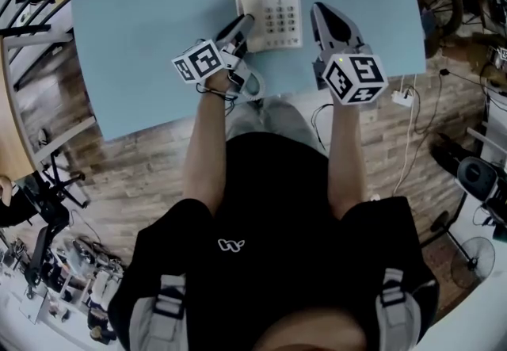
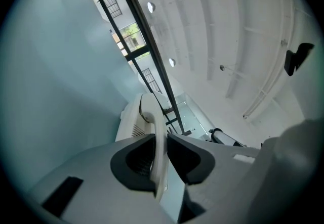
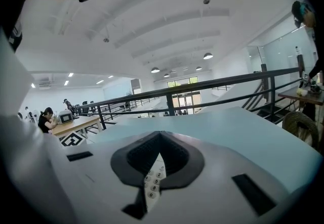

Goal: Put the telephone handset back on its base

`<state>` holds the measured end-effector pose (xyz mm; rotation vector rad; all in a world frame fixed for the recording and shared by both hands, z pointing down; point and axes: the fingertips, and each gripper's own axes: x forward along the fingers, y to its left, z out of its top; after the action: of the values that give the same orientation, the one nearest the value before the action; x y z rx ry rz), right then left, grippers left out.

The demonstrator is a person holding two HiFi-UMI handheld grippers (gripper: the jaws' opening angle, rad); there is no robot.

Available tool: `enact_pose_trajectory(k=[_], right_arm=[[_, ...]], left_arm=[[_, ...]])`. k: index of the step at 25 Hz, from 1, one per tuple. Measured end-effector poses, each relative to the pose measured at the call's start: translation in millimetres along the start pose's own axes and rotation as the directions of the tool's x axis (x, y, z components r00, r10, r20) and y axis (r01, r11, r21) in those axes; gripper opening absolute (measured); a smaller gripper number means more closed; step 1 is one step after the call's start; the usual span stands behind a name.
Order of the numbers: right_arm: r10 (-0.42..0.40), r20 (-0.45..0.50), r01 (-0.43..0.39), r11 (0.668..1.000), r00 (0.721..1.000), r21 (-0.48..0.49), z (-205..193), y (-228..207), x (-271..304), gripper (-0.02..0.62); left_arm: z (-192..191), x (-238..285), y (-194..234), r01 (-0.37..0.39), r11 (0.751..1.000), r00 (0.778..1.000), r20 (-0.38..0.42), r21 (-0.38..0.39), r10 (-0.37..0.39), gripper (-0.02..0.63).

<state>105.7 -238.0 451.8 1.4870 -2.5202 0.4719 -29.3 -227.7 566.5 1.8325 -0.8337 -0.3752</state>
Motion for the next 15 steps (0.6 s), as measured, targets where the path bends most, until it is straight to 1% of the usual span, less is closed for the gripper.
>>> enact_pose_trajectory(k=[4, 6, 8, 10, 11, 12, 13, 14, 15], right_arm=[[0.009, -0.004, -0.009, 1.0, 1.0, 0.001, -0.4, 0.7, 2.9, -0.006], [0.017, -0.009, -0.017, 1.0, 1.0, -0.011, -1.0, 3.5, 5.1, -0.006], [0.026, -0.011, -0.026, 0.999, 1.0, -0.031, -1.6, 6.1, 7.1, -0.006], [0.035, -0.01, -0.036, 0.999, 0.999, -0.037, -1.2, 8.2, 8.6, -0.006], [0.039, -0.009, -0.039, 0.999, 0.999, -0.035, -0.7, 9.0, 9.0, -0.006], [0.042, -0.008, -0.042, 0.999, 0.999, -0.033, 0.1, 9.7, 9.1, -0.006], [0.044, -0.007, -0.044, 0.999, 0.999, -0.032, 1.1, 10.5, 9.0, -0.006], [0.047, -0.006, -0.047, 0.998, 0.999, -0.031, 2.1, 11.1, 9.0, -0.006], [0.049, -0.004, -0.049, 0.998, 0.999, -0.031, 2.7, 11.9, 9.1, -0.006]], left_arm=[[1.8, -1.3, 1.2, -0.01, 1.0, 1.0, -0.008, 0.026, 0.01, 0.08], [3.4, -3.4, 4.6, -0.043, 0.998, 0.999, -0.024, 0.055, 0.044, 0.086], [4.5, -5.7, 10.2, -0.089, 0.99, 0.995, -0.044, 0.108, 0.094, 0.095], [5.2, -6.1, 13.9, -0.136, 0.973, 0.986, -0.069, 0.184, 0.151, 0.118], [5.6, -6.1, 15.0, -0.16, 0.961, 0.98, -0.08, 0.226, 0.182, 0.128], [6.4, -6.0, 15.1, -0.181, 0.947, 0.974, -0.087, 0.265, 0.211, 0.152], [7.3, -5.9, 14.4, -0.196, 0.934, 0.968, -0.09, 0.297, 0.232, 0.171], [8.0, -5.8, 13.7, -0.206, 0.925, 0.965, -0.091, 0.32, 0.247, 0.176], [8.3, -5.7, 13.5, -0.214, 0.918, 0.962, -0.09, 0.334, 0.257, 0.185]])
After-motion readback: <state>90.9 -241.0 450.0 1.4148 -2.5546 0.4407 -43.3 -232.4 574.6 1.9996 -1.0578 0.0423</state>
